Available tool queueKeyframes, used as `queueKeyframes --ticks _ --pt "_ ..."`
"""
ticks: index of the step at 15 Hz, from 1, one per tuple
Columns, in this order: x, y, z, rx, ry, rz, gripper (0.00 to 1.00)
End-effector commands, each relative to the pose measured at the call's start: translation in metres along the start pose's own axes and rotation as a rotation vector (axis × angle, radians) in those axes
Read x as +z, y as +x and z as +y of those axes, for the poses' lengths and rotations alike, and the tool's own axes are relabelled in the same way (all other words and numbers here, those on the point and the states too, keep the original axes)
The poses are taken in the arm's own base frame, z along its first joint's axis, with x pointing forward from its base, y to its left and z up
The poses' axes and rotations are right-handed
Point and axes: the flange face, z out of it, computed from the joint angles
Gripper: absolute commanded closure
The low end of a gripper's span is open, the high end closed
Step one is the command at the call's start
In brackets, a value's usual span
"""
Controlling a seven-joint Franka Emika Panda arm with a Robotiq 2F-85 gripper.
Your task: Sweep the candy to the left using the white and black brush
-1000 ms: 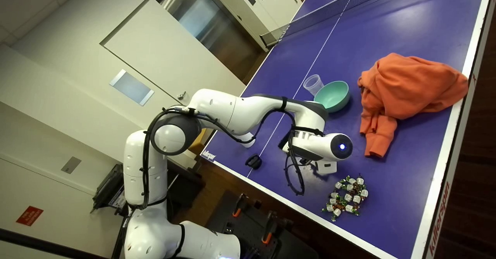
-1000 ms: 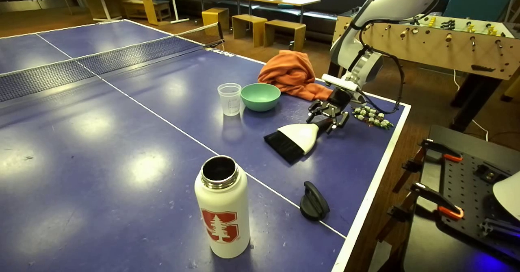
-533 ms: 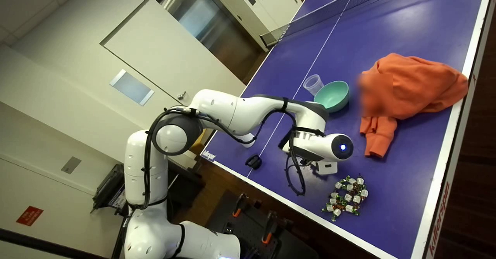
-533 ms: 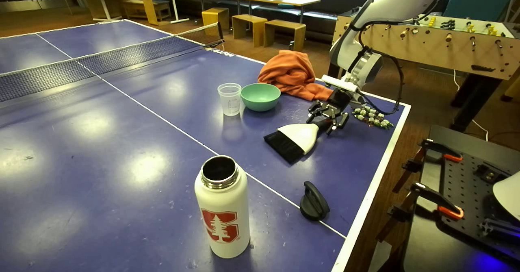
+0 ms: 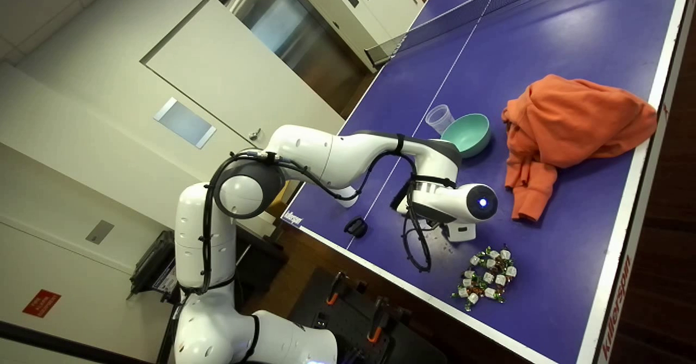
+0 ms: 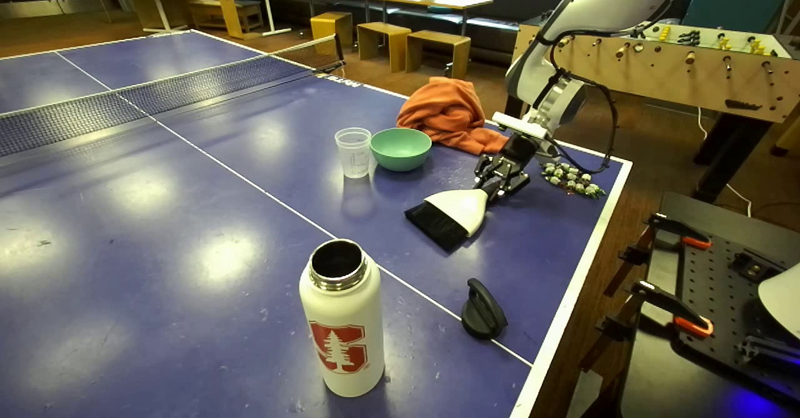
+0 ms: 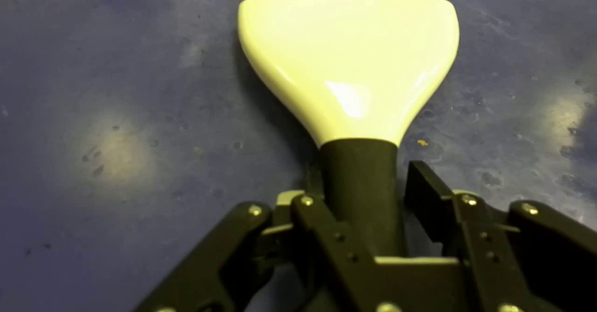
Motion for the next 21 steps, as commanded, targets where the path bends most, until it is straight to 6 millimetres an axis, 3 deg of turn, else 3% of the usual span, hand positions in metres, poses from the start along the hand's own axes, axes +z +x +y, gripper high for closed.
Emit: queueKeyframes --ticks 1,2,5,10,17,21 --pt "0.002 0.002 -0.003 0.013 -0.01 0.008 0.79" --pt "0.002 0.001 -0.003 0.012 -0.009 0.007 0.88" --pt "0.002 -0.004 -0.001 0.014 -0.01 0.012 0.88" --pt "-0.023 -0.037 0.014 0.013 0.012 0.051 0.88" --pt "-0.078 -0.074 0.038 -0.009 0.059 0.119 0.88" --pt "-0.115 -0.086 0.061 0.083 0.161 0.113 0.88"
